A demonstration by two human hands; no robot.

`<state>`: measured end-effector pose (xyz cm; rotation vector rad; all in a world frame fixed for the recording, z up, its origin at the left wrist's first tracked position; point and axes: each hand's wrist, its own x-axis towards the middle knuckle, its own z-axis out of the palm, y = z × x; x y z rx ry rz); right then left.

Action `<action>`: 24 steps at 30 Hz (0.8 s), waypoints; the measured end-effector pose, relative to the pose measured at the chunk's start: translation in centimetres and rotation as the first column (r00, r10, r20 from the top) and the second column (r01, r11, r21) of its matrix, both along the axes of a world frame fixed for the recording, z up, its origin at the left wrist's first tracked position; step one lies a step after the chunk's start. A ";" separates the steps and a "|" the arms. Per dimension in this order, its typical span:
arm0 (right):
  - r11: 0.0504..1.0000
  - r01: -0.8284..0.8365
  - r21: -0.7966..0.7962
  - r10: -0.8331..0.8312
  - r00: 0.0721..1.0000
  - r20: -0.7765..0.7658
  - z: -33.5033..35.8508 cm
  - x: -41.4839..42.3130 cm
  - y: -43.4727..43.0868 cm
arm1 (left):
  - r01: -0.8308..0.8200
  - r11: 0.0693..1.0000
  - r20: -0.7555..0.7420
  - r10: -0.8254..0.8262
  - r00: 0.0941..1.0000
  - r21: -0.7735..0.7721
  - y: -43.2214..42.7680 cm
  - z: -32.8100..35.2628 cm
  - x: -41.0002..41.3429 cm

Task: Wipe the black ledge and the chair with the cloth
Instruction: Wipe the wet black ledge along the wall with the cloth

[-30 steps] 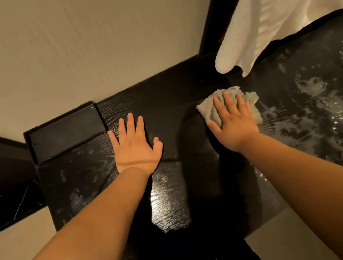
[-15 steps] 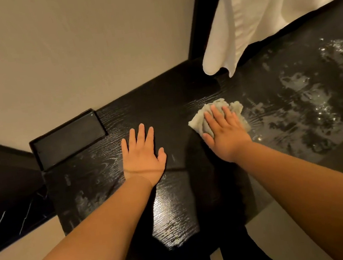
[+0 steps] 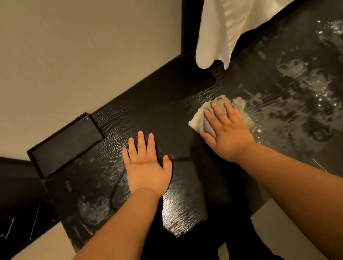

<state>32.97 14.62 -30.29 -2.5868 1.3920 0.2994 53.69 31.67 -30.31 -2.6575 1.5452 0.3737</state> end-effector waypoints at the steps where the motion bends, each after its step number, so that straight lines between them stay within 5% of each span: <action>1: 0.999 0.038 -0.004 -0.038 0.999 0.018 0.0 0.6 0.8 | 0.002 1.000 0.003 -0.002 1.000 0.001 0.0 -0.1 0.0; 9: 0.914 -0.407 -0.007 0.405 0.909 0.100 -0.2 -0.3 5.4 | -0.009 1.000 0.002 0.009 1.000 0.007 0.0 0.0 0.1; 14: 0.996 -0.091 0.014 0.092 0.996 -0.014 -0.3 -3.8 -0.3 | -0.032 0.998 -0.037 0.031 0.999 -0.047 0.0 0.1 0.0; 17: 0.998 -0.037 0.046 0.037 0.999 -0.001 -0.2 -3.5 0.9 | -0.036 0.998 0.005 0.037 0.999 -0.056 0.2 0.0 -0.4; 24: 0.879 -0.477 -0.011 0.476 0.875 0.081 -0.3 -6.4 6.0 | -0.138 0.987 -0.029 0.136 0.990 -0.078 0.7 0.5 -2.7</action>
